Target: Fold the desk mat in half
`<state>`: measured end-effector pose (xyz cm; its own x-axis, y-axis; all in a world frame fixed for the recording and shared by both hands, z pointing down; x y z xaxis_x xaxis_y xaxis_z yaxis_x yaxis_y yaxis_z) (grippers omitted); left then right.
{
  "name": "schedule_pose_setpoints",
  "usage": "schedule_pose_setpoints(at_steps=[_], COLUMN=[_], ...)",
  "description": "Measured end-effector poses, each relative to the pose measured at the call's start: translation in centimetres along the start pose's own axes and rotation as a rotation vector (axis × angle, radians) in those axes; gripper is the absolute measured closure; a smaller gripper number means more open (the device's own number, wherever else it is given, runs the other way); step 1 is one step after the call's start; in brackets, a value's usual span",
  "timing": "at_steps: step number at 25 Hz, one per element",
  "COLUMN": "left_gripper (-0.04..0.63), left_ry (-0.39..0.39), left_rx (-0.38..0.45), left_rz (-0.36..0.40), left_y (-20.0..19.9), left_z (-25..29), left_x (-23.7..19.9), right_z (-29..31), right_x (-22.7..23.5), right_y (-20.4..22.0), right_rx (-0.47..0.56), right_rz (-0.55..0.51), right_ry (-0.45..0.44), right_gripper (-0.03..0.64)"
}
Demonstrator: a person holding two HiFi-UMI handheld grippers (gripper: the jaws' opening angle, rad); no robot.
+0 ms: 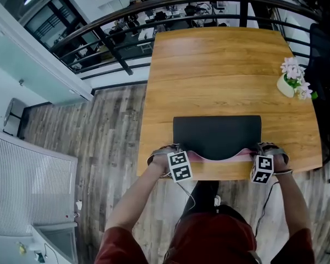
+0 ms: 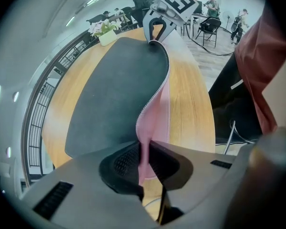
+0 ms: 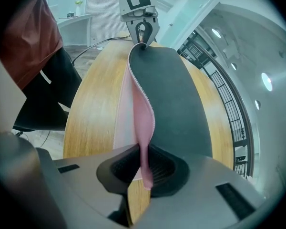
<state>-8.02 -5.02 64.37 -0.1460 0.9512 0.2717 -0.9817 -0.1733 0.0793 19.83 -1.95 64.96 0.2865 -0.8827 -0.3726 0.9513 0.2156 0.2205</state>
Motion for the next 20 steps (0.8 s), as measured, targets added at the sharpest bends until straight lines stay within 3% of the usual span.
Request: schedule_pose_setpoints(at_steps=[10, 20], left_gripper=[0.482, 0.446], left_ry=[-0.085, -0.064], left_rx=[-0.021, -0.011], left_rz=[0.062, 0.042], left_y=[-0.2, -0.2], left_z=[-0.1, -0.6], left_x=[0.0, 1.6], right_z=[-0.4, -1.0], right_x=[0.3, -1.1], right_y=[0.2, 0.6], right_rx=[-0.004, 0.006], right_rz=[0.013, 0.049], right_ry=[0.054, 0.034], right_gripper=[0.498, 0.469])
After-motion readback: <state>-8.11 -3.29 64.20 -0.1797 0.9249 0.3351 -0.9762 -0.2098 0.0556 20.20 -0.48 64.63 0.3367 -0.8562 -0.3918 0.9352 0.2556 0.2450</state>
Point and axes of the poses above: the fingertips, and each gripper's own axes: z forward along the fingers, x to its right, y out of its underside, the point moved 4 cm from there along -z, backward along the fingers, and after that the axes turned 9 degrees about z, right-handed, at the moved point
